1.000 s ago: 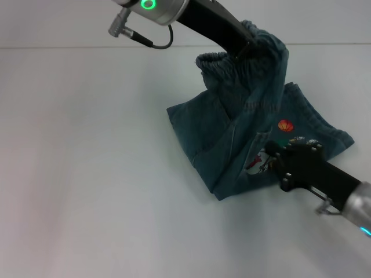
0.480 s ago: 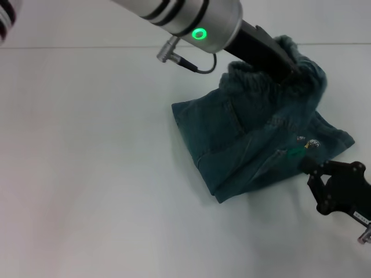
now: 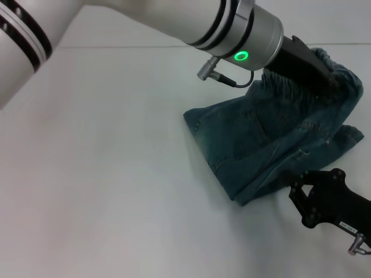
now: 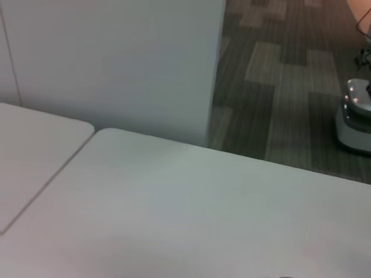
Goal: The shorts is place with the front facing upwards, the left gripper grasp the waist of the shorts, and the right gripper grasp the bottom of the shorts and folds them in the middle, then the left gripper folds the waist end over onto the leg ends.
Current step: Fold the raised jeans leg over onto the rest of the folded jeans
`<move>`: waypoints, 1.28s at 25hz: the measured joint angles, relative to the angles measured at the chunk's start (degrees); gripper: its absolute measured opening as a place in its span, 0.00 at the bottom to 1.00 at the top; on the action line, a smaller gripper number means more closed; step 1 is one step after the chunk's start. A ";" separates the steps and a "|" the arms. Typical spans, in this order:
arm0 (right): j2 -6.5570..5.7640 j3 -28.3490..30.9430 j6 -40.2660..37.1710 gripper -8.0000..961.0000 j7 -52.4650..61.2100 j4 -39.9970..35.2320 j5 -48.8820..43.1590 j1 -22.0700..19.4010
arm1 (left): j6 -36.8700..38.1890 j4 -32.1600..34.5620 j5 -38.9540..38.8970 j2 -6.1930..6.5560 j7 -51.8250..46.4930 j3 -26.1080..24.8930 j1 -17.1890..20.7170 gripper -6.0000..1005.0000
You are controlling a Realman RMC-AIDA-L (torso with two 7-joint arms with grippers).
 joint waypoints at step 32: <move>0.19 -7.22 0.17 0.02 7.53 -3.64 -0.01 0.92 | -14.18 -5.88 -2.40 0.02 0.70 4.98 -0.54 0.10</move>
